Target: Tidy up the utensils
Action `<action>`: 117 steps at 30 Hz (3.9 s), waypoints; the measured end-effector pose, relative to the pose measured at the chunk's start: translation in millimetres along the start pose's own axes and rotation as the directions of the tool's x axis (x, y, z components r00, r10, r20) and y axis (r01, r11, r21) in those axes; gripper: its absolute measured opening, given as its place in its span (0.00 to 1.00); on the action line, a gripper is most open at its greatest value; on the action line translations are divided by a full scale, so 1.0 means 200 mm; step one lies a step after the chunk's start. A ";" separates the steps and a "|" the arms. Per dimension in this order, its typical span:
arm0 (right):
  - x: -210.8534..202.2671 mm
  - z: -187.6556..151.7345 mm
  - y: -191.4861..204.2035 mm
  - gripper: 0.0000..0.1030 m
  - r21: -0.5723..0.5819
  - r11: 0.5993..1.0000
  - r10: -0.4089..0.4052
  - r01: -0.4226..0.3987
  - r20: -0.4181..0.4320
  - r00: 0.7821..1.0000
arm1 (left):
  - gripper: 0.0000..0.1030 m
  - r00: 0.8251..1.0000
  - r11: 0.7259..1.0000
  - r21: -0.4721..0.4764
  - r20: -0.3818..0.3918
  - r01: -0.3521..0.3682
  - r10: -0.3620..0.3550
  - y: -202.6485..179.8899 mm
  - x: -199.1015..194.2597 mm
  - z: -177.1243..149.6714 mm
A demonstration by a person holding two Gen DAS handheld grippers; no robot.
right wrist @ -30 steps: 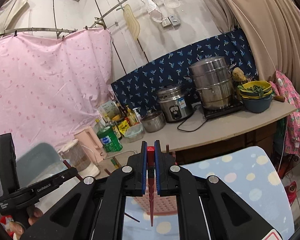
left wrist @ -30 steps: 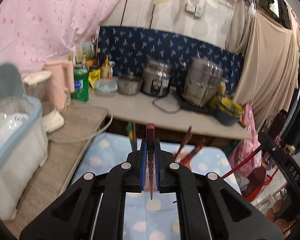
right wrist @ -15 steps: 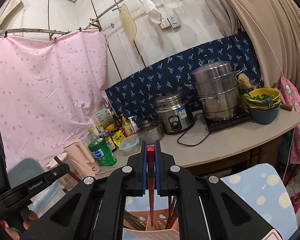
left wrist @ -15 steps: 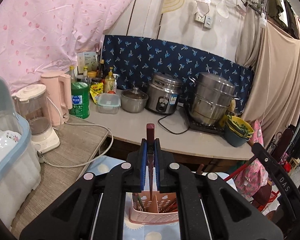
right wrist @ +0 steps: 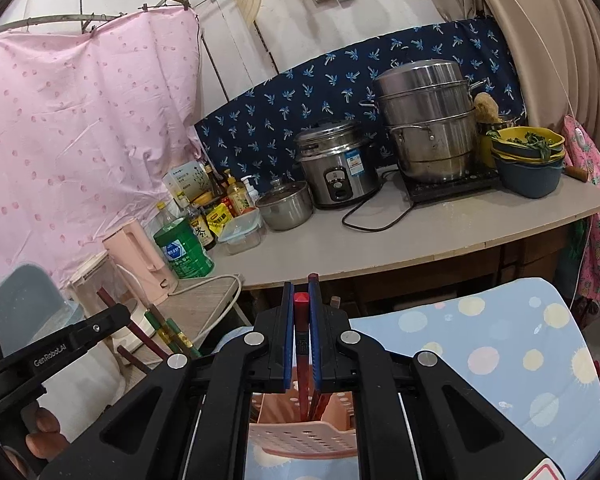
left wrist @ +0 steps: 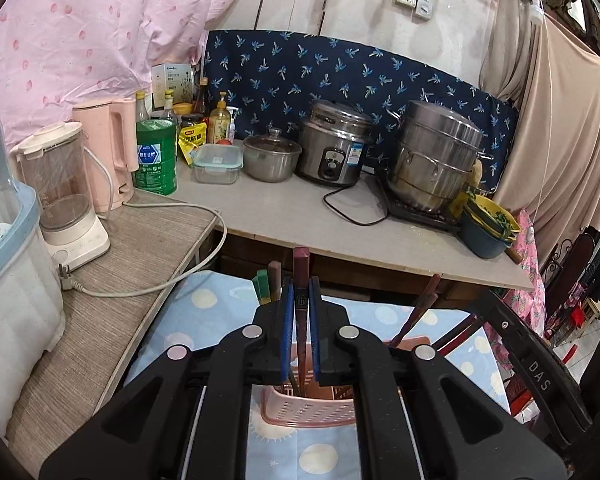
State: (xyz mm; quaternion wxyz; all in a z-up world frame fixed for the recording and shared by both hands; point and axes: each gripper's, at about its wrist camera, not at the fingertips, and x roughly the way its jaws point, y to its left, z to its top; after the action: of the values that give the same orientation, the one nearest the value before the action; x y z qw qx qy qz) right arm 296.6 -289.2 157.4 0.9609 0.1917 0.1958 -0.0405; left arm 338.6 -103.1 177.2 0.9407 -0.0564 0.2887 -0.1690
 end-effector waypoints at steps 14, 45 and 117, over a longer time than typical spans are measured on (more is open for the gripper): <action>-0.06 -0.05 0.01 0.34 -0.015 1.000 -0.008 0.008 0.011 1.000 | 0.47 0.999 0.999 0.026 0.030 -0.034 0.034 -0.03 -0.04 -0.07; -0.51 -0.28 0.13 0.49 -0.130 0.992 -0.008 0.009 0.004 1.000 | 0.63 0.994 0.989 0.109 0.053 -0.097 0.092 -0.11 -0.37 -0.33; -0.59 -1.04 -0.10 0.74 -0.214 0.946 -0.264 0.245 -0.067 0.962 | 0.86 0.972 0.966 0.104 -0.003 -0.235 0.236 0.05 -0.29 -1.08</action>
State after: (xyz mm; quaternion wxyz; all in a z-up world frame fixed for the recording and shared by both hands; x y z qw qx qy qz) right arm 109.6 -226.7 20.4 0.9517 0.0672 0.2674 -0.1348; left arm 174.5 -76.2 26.4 0.9536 0.0279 0.2912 -0.0711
